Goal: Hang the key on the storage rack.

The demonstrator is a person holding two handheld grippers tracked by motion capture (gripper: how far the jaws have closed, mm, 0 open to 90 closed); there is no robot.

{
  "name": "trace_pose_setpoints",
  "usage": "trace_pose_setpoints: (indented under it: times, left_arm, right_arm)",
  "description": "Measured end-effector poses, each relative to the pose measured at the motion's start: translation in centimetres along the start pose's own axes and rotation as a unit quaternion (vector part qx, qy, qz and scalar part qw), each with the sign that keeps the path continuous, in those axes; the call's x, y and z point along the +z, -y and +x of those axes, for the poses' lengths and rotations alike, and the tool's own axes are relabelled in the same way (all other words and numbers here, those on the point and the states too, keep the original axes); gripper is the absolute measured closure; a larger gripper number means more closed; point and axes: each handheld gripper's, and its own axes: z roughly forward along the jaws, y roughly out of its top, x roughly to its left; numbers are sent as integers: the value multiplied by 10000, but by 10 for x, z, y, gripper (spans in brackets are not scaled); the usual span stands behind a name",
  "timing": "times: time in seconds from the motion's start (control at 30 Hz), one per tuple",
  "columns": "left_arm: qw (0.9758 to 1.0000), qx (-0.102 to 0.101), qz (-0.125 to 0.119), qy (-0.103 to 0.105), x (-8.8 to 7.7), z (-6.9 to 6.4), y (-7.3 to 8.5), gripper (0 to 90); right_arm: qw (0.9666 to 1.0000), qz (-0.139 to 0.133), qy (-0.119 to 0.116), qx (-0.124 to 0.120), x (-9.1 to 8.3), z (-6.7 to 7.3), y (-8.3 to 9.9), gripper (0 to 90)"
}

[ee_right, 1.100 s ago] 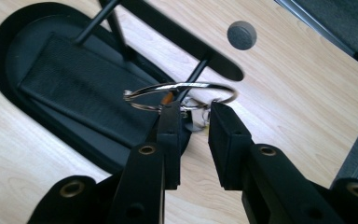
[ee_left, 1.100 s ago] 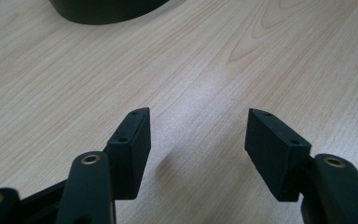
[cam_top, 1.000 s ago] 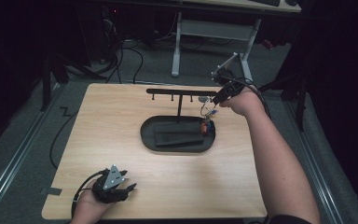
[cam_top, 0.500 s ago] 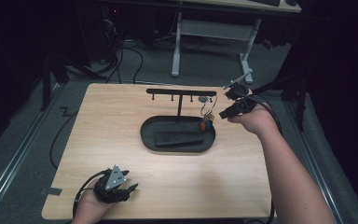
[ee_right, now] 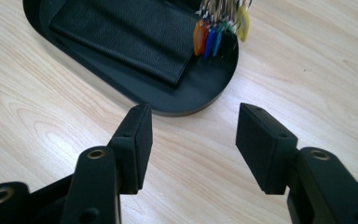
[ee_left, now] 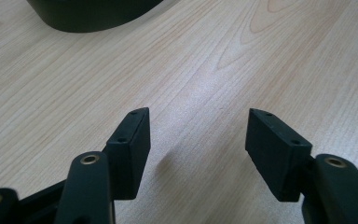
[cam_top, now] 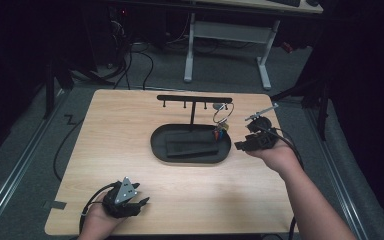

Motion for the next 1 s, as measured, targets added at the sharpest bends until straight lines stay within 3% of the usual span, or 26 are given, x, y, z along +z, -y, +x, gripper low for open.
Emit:
trace_pose_setpoints:
  times: [0.17, 0.3, 0.4, 0.57, 0.63, 0.67, 0.7, 0.73, 0.77, 0.8, 0.87, 0.93, 0.97, 1.0]
  left_arm:
    - [10000, 21, 29, 17, 1, 0, 0, 407]
    - [10000, 48, 22, 30, 1, -2, 0, 406]
    - [9999, 92, 14, 52, 1, -3, -1, 405]
    - [10000, 39, -7, 37, 1, 0, 0, 405]
    - [10000, 8, -14, 46, 2, 1, 1, 405]
    - [10000, -13, -21, 53, 2, 1, 1, 405]
    - [10000, -24, -26, 49, 2, 1, 2, 405]
    - [10000, -45, -20, 50, 2, 1, 2, 405]
    - [9999, -90, -33, 58, 2, 1, 2, 403]
    - [9998, -137, -90, 88, 2, 1, 3, 403]
    - [9998, -132, -88, 128, 2, 0, 3, 400]
    - [9999, -52, -81, 78, 3, -2, 4, 395]
    - [9999, -69, -102, 66, 3, -2, 4, 395]
    - [9999, -100, -116, 72, 2, -1, 4, 395]
  right_arm:
    - [9996, -284, 93, 10, 5, 4, 23, 397]
    - [9982, -596, 12, 87, 9, 8, 44, 362]
    - [9958, -894, -102, 149, 16, 13, 64, 340]
    - [9903, -1384, 115, -7, 35, 22, 105, 318]
    - [9863, -1637, -59, 197, 45, 22, 125, 289]
    - [9829, -1820, -2, 277, 51, 23, 137, 292]
    - [9779, -2055, 159, 355, 55, 25, 152, 300]
    - [9701, -2371, 274, 439, 61, 29, 168, 312]
    - [9717, -2312, 257, 410, 63, 31, 179, 314]
    - [9784, -2016, 32, 454, 60, 30, 178, 266]
    - [9689, -2434, 226, 382, 54, 32, 183, 291]
    - [9729, -2239, 154, 554, 58, 29, 185, 266]
    - [9738, -2198, 68, 582, 59, 29, 184, 263]
    - [9724, -2272, 93, 513, 59, 29, 183, 263]
